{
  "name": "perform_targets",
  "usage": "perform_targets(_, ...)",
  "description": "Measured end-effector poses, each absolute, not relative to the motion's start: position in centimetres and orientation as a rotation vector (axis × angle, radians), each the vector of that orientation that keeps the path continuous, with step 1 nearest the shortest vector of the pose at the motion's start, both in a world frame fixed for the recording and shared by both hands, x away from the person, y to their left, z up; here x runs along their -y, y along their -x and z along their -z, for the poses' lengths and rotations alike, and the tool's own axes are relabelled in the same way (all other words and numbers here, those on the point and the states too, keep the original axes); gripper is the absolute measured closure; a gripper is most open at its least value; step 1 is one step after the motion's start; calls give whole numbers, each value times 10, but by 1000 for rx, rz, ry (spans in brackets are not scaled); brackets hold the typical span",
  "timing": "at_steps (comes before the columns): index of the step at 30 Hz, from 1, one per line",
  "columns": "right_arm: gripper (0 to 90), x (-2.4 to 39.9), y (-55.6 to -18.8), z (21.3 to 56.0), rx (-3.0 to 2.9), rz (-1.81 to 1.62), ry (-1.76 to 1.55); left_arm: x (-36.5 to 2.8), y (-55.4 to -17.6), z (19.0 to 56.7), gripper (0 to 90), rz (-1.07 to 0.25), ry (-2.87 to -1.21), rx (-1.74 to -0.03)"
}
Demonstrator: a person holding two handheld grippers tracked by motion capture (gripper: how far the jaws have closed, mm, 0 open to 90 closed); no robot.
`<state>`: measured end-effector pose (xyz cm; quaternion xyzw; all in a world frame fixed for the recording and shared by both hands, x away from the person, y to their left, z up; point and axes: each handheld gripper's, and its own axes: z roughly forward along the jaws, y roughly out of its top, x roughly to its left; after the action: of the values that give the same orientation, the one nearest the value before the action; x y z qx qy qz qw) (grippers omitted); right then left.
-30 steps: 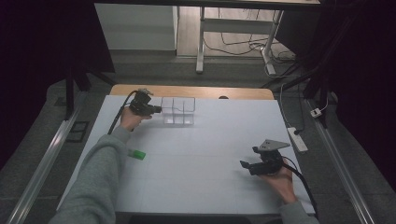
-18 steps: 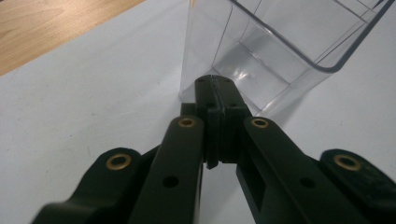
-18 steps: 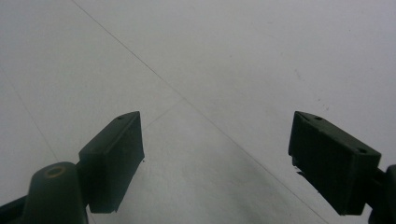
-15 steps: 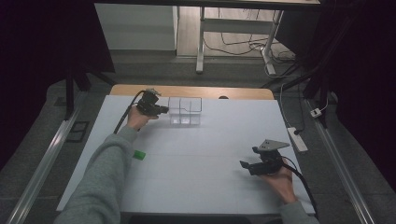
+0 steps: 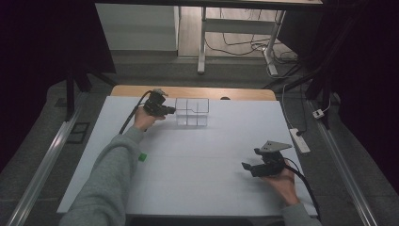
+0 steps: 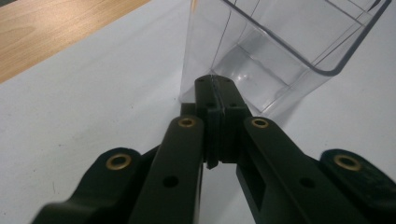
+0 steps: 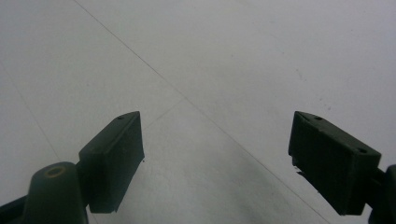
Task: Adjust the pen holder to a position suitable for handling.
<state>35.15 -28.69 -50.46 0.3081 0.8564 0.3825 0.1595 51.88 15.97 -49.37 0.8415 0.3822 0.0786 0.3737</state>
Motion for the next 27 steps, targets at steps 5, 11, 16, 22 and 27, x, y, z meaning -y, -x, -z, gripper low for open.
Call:
perform_targets(5,175,287,-351,504,-2449,-1093,-881,-161,-518,492,894,-191,-2147,-973)
perform_targets(11,175,288,-351,503,-2442,-1094,-882,-167,-513,486,894,-217,-2146,-965)
perform_targets(16,175,288,-350,504,-2445,-1085,-879,-177,-505,479,891,-238,-2141,-958)
perform_targets(22,175,288,-351,504,-2445,-1096,-885,-190,-489,475,782,-268,-2152,-938)
perform_targets(27,175,288,-352,503,-2438,-1103,-884,-200,-473,470,610,-277,-2190,-891)
